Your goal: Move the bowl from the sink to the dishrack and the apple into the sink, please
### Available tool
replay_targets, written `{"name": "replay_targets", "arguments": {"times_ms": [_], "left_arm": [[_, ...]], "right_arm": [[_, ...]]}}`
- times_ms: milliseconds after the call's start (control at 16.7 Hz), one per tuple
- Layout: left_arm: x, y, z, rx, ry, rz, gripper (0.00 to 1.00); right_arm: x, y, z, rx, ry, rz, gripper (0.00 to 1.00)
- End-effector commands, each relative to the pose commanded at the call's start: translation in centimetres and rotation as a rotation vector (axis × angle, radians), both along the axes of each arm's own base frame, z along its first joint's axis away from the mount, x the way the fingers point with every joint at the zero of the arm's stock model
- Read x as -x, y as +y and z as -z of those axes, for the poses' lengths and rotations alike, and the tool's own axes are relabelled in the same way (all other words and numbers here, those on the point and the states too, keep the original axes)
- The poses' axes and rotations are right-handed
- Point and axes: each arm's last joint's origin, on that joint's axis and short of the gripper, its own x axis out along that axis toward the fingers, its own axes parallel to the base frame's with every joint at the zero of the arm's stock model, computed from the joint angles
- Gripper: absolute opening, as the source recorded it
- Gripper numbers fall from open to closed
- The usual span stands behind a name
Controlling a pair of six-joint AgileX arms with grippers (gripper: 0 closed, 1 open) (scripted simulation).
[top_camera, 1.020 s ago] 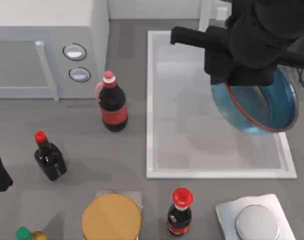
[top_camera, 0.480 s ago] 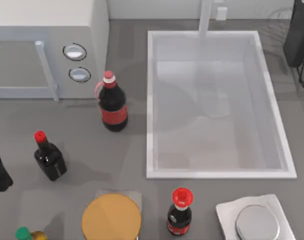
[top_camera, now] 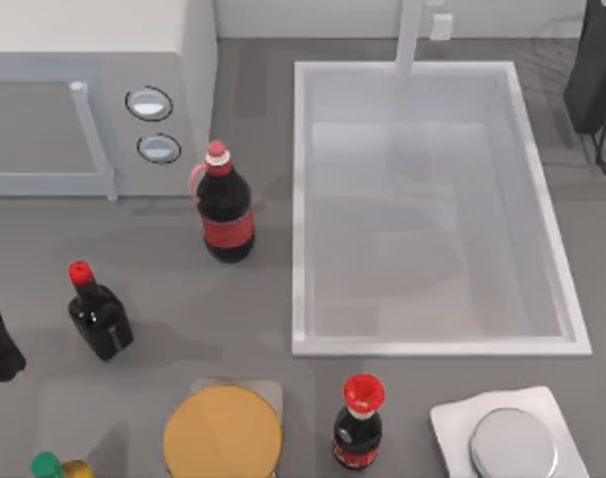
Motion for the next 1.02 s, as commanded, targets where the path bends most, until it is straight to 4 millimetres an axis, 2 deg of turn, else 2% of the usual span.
{"name": "replay_targets", "arguments": {"times_ms": [120,300,540,720,1020], "left_arm": [[0.0,0.0,0.0,0.0,0.0,0.0,1.0],[0.0,0.0,0.0,0.0,0.0,0.0,1.0],[0.0,0.0,0.0,0.0,0.0,0.0,1.0],[0.0,0.0,0.0,0.0,0.0,0.0,1.0],[0.0,0.0,0.0,0.0,0.0,0.0,1.0]], "right_arm": [[0.8,-0.2,0.0,0.037,-0.023,0.003,0.0],[0.8,-0.2,0.0,0.038,-0.024,0.004,0.0],[-0.4,-0.4,1.0,0.032,-0.014,-0.003,0.0],[-3.3,-1.0,4.1,0.029,-0.005,-0.01,0.0],[-7.7,-1.5,11.7,0.042,-0.038,-0.002,0.0]]}}
